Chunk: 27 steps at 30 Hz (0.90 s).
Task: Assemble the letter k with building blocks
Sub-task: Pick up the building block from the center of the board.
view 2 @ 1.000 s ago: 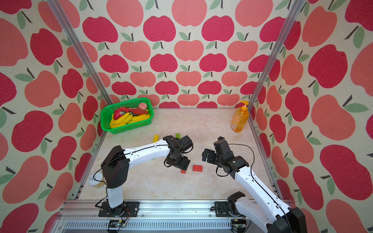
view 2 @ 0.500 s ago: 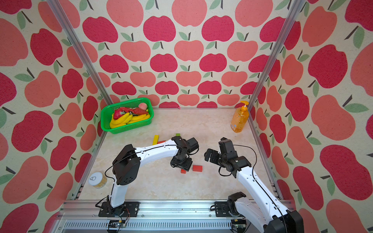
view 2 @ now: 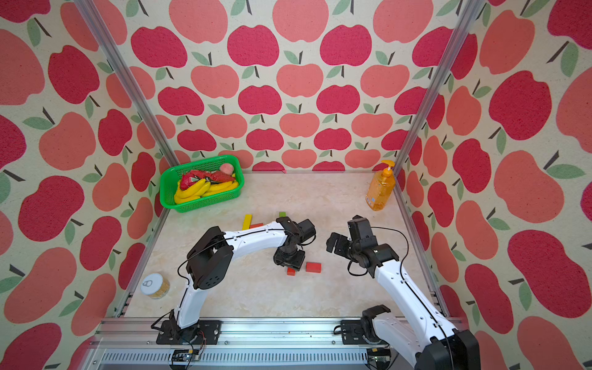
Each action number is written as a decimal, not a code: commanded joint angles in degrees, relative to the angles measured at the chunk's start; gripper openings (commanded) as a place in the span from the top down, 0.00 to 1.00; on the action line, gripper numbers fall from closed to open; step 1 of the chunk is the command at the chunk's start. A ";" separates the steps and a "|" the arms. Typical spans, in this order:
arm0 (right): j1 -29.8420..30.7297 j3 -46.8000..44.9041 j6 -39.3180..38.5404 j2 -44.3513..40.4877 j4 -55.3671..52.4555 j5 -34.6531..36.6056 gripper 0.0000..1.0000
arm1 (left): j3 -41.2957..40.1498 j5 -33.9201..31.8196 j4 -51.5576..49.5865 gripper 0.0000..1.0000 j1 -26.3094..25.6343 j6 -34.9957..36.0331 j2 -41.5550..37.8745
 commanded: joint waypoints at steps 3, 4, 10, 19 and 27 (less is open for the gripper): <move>-0.43 2.82 -3.38 2.50 -1.73 -0.62 0.01 | 1.37 1.37 1.27 0.47 0.02 -0.77 2.13; -0.45 3.37 -3.62 2.88 -2.25 -0.58 0.01 | 1.48 1.39 1.42 0.50 -0.16 -0.72 2.25; -0.42 4.45 -1.63 2.34 -1.93 2.12 0.01 | 2.23 2.59 0.13 0.74 -0.64 1.01 1.99; -0.42 4.67 -2.09 1.76 -2.41 1.61 0.01 | 4.00 1.30 -3.77 0.82 -0.86 4.66 -3.28; -3.63 4.65 -2.70 2.70 -1.96 -0.12 0.01 | 21.28 -2.61 -11.40 0.80 2.05 16.47 -0.57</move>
